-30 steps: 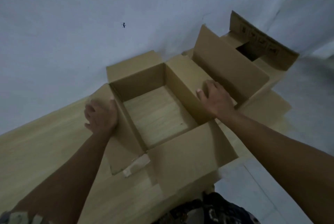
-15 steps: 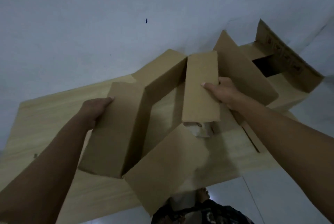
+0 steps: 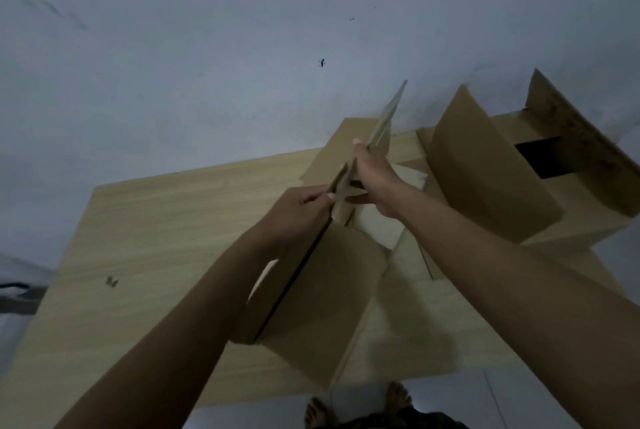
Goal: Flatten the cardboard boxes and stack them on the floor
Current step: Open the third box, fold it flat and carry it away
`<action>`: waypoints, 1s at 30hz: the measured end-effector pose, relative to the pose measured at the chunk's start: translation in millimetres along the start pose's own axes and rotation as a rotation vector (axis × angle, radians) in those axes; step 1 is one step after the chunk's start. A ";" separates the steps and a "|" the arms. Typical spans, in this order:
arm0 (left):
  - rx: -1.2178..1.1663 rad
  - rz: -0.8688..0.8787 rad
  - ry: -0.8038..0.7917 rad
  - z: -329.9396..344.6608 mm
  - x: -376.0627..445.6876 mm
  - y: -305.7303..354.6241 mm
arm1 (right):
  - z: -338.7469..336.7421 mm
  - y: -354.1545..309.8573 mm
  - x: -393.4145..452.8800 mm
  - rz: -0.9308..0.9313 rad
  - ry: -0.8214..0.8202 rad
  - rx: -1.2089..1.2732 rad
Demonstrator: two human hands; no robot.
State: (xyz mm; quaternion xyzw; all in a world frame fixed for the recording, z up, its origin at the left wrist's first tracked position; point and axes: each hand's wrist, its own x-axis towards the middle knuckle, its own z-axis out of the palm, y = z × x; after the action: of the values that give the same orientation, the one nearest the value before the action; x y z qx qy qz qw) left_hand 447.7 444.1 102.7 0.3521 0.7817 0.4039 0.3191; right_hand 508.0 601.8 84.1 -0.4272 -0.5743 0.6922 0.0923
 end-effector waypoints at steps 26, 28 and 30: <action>-0.602 -0.725 -0.075 -48.4 -7.6 -160.3 | 0.8 -18.6 -43.2 -0.038 -0.119 0.391; -0.671 -0.749 -0.092 -44.3 -9.9 -164.6 | 3.8 -16.9 -45.7 -0.024 -0.129 0.409; -0.708 -0.736 -0.142 -37.8 -12.6 -168.7 | 4.4 -14.8 -46.8 -0.009 -0.136 0.420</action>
State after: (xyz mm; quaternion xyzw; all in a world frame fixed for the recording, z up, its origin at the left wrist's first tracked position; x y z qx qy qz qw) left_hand 375.6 346.7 -21.2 -0.0494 0.6457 0.4797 0.5921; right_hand 528.5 574.5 119.6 -0.3483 -0.4244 0.8235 0.1430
